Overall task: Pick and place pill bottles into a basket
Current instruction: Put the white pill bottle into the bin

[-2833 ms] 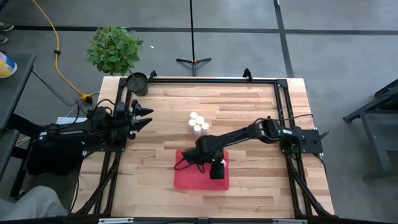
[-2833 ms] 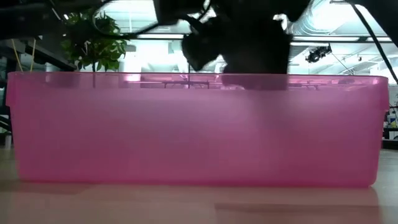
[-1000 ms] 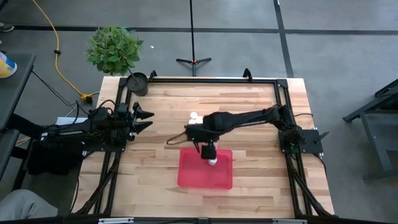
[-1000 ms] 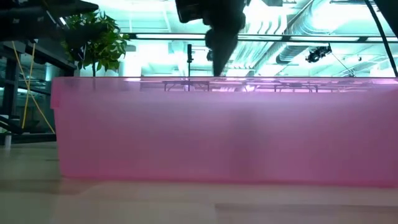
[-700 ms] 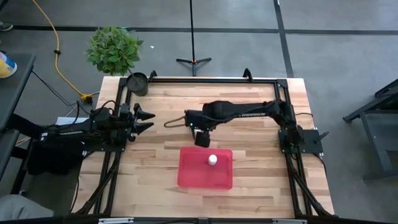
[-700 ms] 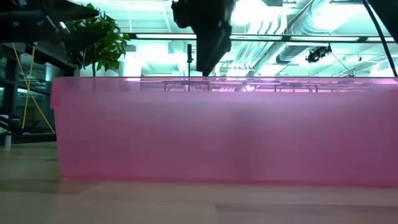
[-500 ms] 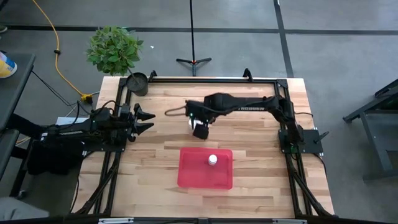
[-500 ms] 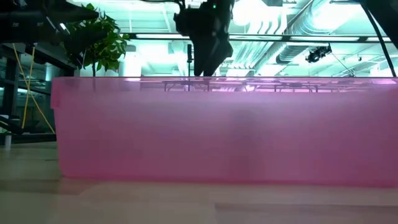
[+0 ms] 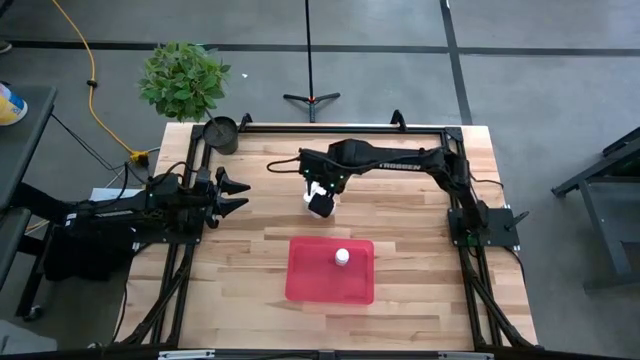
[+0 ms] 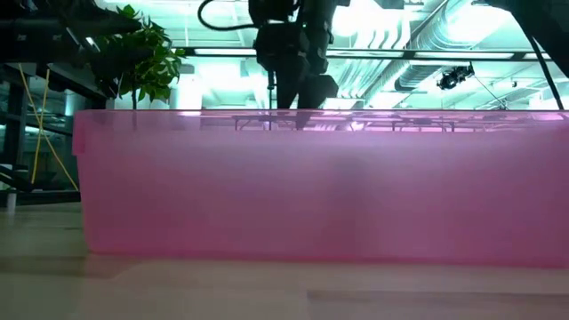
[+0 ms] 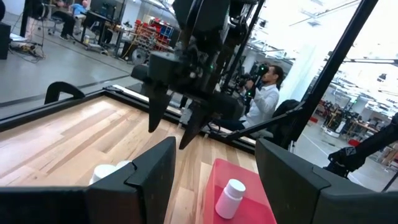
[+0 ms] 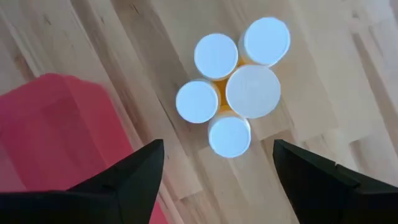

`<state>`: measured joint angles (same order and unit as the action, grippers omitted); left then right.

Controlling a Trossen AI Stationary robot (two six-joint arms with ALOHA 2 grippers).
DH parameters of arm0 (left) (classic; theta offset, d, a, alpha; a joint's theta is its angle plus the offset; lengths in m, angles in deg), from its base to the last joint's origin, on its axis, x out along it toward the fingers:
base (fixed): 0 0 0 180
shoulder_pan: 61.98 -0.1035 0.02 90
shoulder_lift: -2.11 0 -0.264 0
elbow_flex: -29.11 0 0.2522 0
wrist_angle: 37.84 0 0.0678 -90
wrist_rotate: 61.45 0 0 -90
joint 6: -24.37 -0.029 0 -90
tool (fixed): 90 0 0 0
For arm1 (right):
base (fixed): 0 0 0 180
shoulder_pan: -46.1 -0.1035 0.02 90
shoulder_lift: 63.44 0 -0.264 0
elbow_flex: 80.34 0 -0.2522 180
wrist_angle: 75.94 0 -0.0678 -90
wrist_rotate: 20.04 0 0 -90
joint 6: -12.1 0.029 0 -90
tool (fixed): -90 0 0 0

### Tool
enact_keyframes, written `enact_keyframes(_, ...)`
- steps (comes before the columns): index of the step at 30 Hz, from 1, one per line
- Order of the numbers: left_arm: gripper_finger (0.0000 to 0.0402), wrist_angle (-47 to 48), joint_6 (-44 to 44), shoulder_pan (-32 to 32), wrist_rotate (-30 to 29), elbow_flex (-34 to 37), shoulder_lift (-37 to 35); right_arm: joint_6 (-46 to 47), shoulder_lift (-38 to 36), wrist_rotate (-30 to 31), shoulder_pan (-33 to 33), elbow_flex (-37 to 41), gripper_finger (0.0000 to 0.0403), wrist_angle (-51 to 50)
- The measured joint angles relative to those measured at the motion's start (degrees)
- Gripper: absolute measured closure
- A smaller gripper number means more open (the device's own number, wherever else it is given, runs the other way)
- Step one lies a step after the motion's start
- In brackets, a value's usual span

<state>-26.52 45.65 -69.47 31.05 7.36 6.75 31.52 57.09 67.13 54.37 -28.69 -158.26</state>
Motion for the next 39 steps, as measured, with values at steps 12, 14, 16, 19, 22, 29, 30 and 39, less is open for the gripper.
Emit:
enact_keyframes(12,0.0149,0.0,0.0,0.0,0.0,0.0,0.0,-0.3,4.4,1.3,0.3,0.0,0.0111,-2.1)
enact_keyframes(14,0.0149,0.0,0.0,0.0,-0.1,0.0,0.0,-0.3,4.8,1.0,0.5,0.0,0.0111,-2.3)
enact_keyframes(16,0.0149,0.0,0.0,0.0,-0.1,0.0,0.0,-0.3,5.0,1.0,0.7,0.0,0.0111,-2.5)
enact_keyframes(19,0.0149,0.1,0.0,0.0,-0.1,0.0,0.0,-0.2,5.2,0.7,0.8,0.0,0.0111,-2.8)
enact_keyframes(22,0.0149,0.1,0.0,0.0,-0.1,0.0,0.0,-0.3,5.5,0.5,0.8,0.0,0.0111,-2.9)
enact_keyframes(29,0.0149,1.2,0.0,0.0,-0.1,0.0,0.0,-0.1,6.1,-0.1,0.8,0.0,0.0111,-2.5)
enact_keyframes(30,0.0149,1.1,0.0,0.0,-0.1,0.0,0.0,0.0,6.2,-0.3,0.8,0.0,0.0111,-2.5)
enact_keyframes(39,0.0149,1.4,0.0,0.0,-0.1,0.0,0.0,-0.4,8.5,-0.6,0.7,0.0,0.0111,-2.1)
